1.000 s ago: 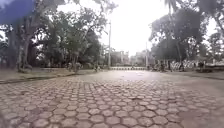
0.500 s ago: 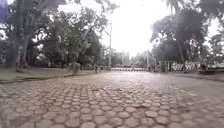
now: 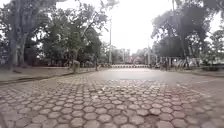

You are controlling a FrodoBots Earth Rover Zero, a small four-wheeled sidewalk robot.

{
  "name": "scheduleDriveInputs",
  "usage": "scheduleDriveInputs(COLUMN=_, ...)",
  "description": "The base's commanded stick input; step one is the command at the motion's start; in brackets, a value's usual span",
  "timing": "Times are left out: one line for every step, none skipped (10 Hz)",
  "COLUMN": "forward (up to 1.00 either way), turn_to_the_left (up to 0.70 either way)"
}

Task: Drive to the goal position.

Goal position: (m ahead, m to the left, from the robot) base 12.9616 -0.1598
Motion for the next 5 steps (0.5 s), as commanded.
scheduleDriveInputs(forward=0.66, turn_to_the_left=0.0)
scheduleDriveInputs(forward=0.66, turn_to_the_left=0.0)
scheduleDriveInputs(forward=0.67, turn_to_the_left=0.0)
scheduleDriveInputs(forward=0.67, turn_to_the_left=0.0)
scheduleDriveInputs(forward=0.66, turn_to_the_left=0.0)
